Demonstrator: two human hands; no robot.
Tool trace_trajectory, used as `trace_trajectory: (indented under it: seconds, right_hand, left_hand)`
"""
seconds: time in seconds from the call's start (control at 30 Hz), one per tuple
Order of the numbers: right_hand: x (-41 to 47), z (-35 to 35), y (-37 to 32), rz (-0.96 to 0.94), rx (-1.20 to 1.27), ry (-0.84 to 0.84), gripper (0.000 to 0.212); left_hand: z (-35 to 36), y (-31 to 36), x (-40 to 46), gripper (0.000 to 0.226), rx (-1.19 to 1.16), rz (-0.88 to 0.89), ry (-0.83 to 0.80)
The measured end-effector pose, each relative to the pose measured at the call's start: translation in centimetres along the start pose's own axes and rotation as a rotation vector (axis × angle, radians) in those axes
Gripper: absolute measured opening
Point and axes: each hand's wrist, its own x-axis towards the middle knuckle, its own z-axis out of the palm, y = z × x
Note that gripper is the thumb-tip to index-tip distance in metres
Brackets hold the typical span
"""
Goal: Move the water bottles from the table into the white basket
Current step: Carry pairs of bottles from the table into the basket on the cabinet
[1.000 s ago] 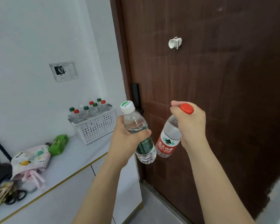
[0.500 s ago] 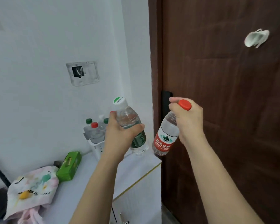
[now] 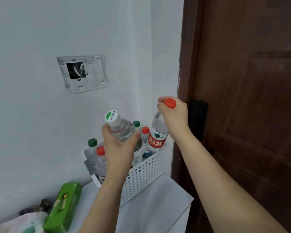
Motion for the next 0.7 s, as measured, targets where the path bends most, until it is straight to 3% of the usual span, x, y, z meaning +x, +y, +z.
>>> trace_trajectory:
  seconds: [0.37, 0.7]
  right_hand:
    - [1.3, 2.6, 9.0, 0.132, -0.234, -0.203, 0.024]
    - [1.6, 2.4, 11.2, 0.237, -0.289, -0.217, 0.031]
  left_hand:
    - [3.2, -8.1, 1.1, 0.066, 0.078, -0.226, -0.384]
    - [4.3, -9.7, 1.4, 0.076, 0.4, -0.192, -0.401]
